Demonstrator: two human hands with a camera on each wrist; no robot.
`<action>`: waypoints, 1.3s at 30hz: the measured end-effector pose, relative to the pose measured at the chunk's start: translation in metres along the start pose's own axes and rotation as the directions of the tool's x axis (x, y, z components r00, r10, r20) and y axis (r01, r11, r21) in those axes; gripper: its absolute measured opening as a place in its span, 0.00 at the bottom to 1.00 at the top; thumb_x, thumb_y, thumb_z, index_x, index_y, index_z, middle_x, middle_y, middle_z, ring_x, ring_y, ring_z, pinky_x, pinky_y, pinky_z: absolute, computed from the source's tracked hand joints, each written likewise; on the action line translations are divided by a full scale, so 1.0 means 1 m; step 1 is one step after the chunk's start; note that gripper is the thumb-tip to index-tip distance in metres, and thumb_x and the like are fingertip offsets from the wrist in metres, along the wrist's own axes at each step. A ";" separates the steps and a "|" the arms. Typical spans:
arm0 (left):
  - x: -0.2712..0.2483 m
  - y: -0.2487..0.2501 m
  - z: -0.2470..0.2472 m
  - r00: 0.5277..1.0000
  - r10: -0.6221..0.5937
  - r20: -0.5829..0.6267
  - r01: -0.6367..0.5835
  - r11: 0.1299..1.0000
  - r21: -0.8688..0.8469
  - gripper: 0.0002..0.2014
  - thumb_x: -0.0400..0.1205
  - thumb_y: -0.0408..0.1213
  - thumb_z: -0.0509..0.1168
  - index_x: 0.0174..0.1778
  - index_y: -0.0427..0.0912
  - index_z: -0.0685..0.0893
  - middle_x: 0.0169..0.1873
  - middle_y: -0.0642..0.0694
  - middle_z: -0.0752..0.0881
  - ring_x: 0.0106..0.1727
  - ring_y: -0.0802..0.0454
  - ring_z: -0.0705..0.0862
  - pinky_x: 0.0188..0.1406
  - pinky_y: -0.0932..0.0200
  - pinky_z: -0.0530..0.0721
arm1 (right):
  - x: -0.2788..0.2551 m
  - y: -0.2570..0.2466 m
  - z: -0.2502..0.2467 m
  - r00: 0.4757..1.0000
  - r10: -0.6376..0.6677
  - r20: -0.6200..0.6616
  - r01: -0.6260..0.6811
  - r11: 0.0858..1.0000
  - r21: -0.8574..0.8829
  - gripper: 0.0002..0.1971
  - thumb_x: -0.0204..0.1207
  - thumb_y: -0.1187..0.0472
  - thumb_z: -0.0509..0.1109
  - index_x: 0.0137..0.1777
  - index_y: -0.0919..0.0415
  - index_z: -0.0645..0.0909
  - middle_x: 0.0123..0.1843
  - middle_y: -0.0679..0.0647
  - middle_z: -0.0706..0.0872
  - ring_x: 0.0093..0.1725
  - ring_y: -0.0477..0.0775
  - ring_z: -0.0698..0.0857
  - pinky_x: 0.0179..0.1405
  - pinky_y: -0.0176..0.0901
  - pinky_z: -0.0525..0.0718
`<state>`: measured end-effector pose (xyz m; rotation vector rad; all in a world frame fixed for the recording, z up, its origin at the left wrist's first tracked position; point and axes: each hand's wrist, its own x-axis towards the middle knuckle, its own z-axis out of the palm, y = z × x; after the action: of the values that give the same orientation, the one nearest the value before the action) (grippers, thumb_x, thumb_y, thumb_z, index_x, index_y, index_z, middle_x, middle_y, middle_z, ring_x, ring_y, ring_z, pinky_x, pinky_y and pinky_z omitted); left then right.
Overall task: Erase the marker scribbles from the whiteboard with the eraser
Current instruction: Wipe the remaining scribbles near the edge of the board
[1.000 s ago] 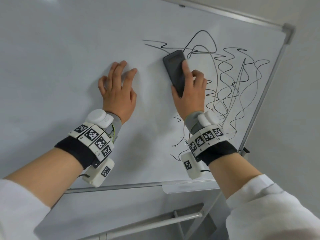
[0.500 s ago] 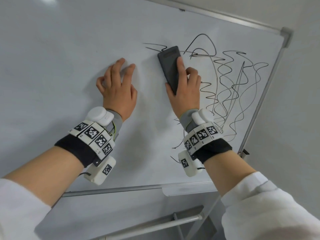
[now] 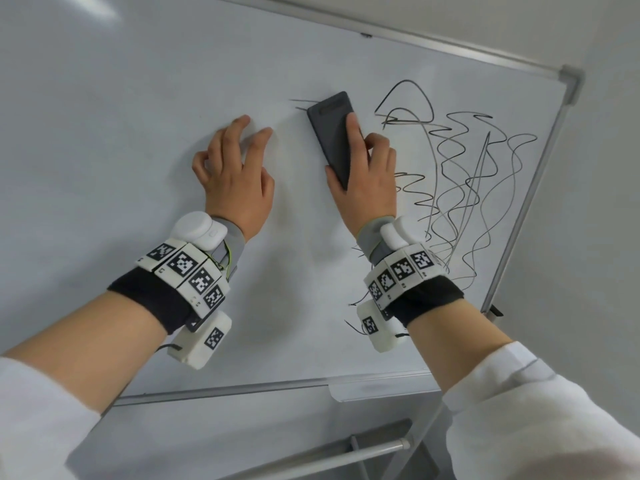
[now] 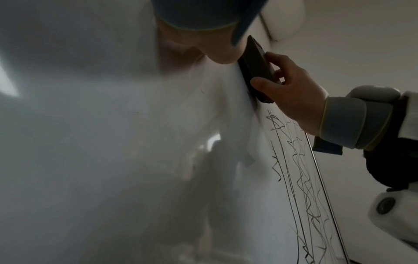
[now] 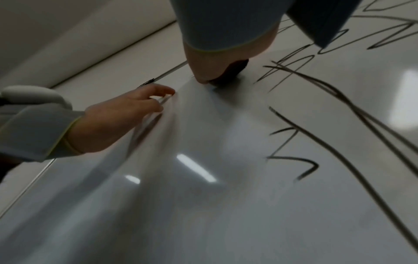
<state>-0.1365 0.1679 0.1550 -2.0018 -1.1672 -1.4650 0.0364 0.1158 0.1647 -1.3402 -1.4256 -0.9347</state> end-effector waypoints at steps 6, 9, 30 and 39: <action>0.004 -0.003 -0.002 1.000 -0.006 0.009 0.006 1.000 0.002 0.26 0.74 0.33 0.55 0.70 0.49 0.72 0.74 0.43 0.67 0.72 0.41 0.64 0.63 0.42 0.61 | 0.014 0.001 -0.002 0.992 0.124 -0.025 -0.124 0.992 0.020 0.33 0.74 0.56 0.70 0.77 0.66 0.67 0.56 0.69 0.77 0.47 0.68 0.76 0.51 0.57 0.80; 0.008 -0.004 -0.004 1.000 -0.001 -0.004 0.001 1.000 0.006 0.26 0.73 0.32 0.56 0.69 0.49 0.72 0.74 0.42 0.67 0.71 0.41 0.64 0.62 0.41 0.61 | 0.012 -0.012 0.001 0.997 0.076 -0.013 -0.076 0.996 0.041 0.32 0.73 0.55 0.70 0.76 0.66 0.69 0.54 0.68 0.78 0.46 0.67 0.77 0.48 0.54 0.81; 0.015 -0.012 -0.008 1.000 -0.003 -0.017 0.003 1.000 0.015 0.24 0.74 0.33 0.56 0.69 0.49 0.73 0.73 0.43 0.69 0.70 0.42 0.63 0.63 0.42 0.61 | 0.034 -0.020 0.008 0.995 0.086 -0.046 -0.084 0.996 0.043 0.31 0.74 0.56 0.70 0.77 0.64 0.68 0.57 0.68 0.77 0.50 0.67 0.76 0.55 0.56 0.80; 0.017 -0.008 -0.007 0.999 0.002 -0.035 -0.002 1.000 0.018 0.24 0.73 0.34 0.52 0.67 0.48 0.74 0.72 0.43 0.70 0.69 0.42 0.65 0.61 0.42 0.63 | 0.024 -0.042 0.016 0.987 -0.157 -0.041 0.157 0.988 0.005 0.29 0.72 0.56 0.62 0.73 0.65 0.73 0.53 0.68 0.80 0.43 0.65 0.75 0.50 0.50 0.76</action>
<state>-0.1453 0.1733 0.1717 -1.9566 -1.1594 -1.4782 -0.0061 0.1333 0.1866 -1.2089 -1.5189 -1.0513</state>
